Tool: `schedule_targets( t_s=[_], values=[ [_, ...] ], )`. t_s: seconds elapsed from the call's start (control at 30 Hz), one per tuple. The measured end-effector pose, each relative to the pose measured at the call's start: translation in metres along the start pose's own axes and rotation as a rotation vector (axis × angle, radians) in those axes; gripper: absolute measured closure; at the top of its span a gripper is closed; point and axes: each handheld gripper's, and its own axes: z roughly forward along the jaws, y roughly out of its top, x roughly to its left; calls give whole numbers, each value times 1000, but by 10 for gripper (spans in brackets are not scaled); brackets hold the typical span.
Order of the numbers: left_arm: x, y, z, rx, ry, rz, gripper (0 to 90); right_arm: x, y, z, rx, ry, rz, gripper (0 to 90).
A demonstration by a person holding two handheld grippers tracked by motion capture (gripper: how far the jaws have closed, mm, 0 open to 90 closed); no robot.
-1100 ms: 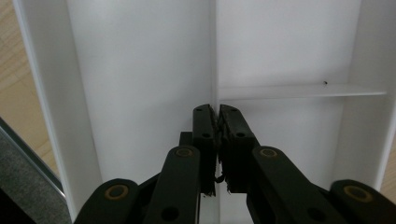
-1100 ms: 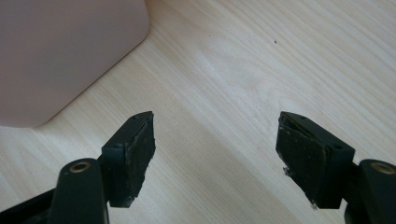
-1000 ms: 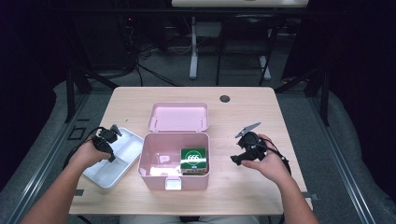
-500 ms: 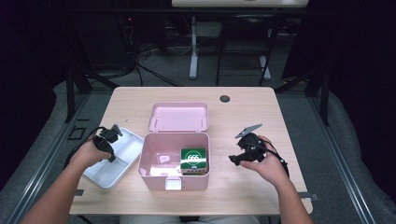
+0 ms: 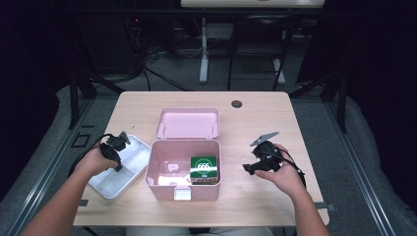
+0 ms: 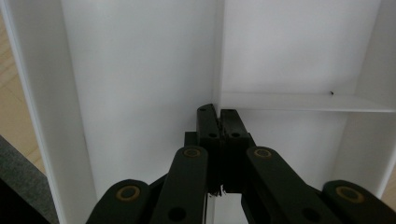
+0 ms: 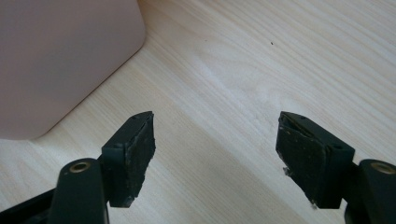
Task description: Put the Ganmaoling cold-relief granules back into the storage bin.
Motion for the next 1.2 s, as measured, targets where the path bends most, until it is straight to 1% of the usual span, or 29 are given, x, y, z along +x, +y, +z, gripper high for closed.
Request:
schedule_targets(
  t_s=[0.1, 0.2, 0.33, 0.43, 0.53, 0.6, 0.8, 0.9, 1.03, 1.1, 1.2],
  values=[
    [0, -2, -3, -2, -3, 4, 895, 0, -1, 1, -2, 7, 12, 279],
    [2, -4, -10, -7, 1, 4, 895, -1, -2, 1, 1, 2, 9, 279],
    [5, -9, -22, -26, -1, 6, 895, -2, -3, 1, -1, 8, 19, 279],
    [6, -13, -34, -48, 14, 15, 895, -3, -4, 0, -5, 3, 18, 279],
    [7, -15, -46, -56, 20, 37, 895, -3, -4, 0, -3, 4, 22, 279],
    [6, -17, -54, -67, 27, 43, 895, -3, -4, 0, -5, 6, 28, 279],
    [3, -22, -79, -77, 46, 80, 895, -4, -5, 0, -9, 3, 20, 279],
    [2, -24, -93, -85, 56, 106, 895, -4, -6, -1, -14, 5, 23, 279],
    [0, -25, -105, -85, 64, 139, 895, -5, -6, -1, -14, 2, 30, 279],
    [-2, -26, -111, -94, 62, 152, 895, -6, -6, -1, -14, 1, 33, 279],
    [-3, -26, -118, -94, 73, 172, 895, -6, -7, 0, -15, 2, 32, 279]
  ],
)
